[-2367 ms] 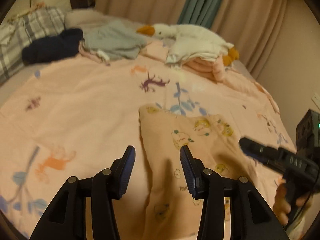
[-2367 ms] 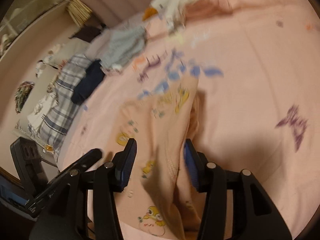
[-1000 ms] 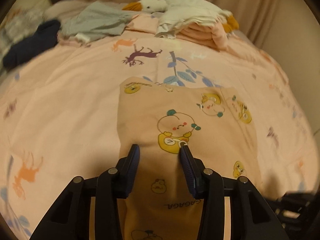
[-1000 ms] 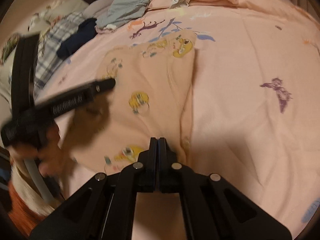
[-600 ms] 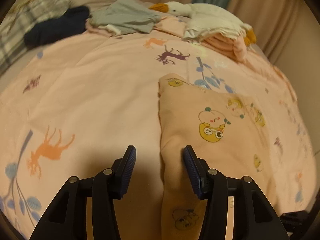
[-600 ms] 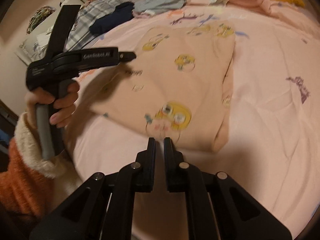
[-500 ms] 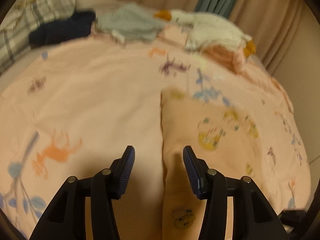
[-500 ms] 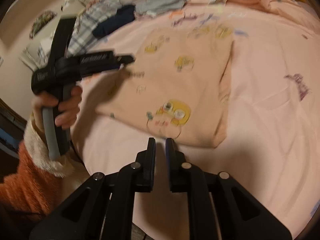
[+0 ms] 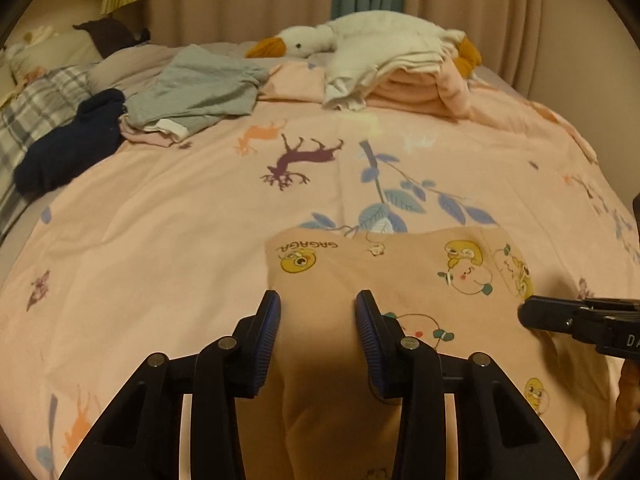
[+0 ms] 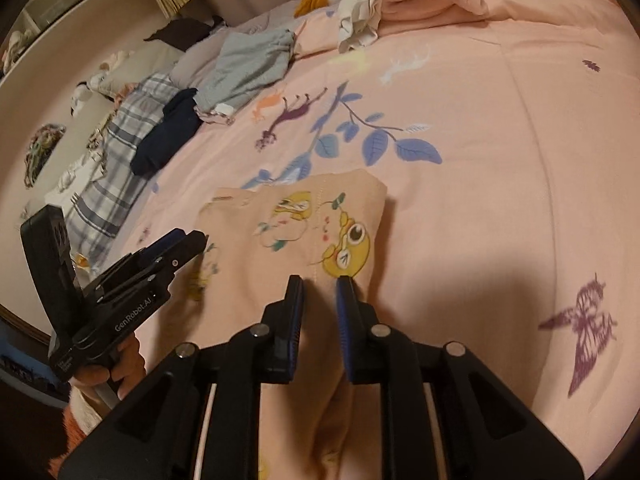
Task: Fold small clothes
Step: 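Press the folded shirt flat with both open grippers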
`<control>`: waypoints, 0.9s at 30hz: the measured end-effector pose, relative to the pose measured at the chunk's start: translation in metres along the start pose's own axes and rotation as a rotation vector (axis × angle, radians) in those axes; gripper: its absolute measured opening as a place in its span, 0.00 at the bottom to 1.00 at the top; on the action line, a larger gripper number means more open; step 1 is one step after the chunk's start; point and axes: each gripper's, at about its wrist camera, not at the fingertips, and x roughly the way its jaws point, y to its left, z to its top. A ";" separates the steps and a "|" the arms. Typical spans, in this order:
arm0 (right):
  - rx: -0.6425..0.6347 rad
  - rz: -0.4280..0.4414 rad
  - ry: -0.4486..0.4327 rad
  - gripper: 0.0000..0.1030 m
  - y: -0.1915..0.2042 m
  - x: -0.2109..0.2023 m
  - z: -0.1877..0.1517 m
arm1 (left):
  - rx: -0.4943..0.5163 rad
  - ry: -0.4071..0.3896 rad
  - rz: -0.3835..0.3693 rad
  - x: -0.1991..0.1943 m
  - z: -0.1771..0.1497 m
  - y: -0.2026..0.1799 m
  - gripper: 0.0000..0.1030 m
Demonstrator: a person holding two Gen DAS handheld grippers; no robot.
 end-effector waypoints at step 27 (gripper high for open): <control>0.029 -0.174 -0.062 0.41 0.002 0.001 -0.008 | -0.163 0.069 0.077 0.000 -0.005 0.008 0.53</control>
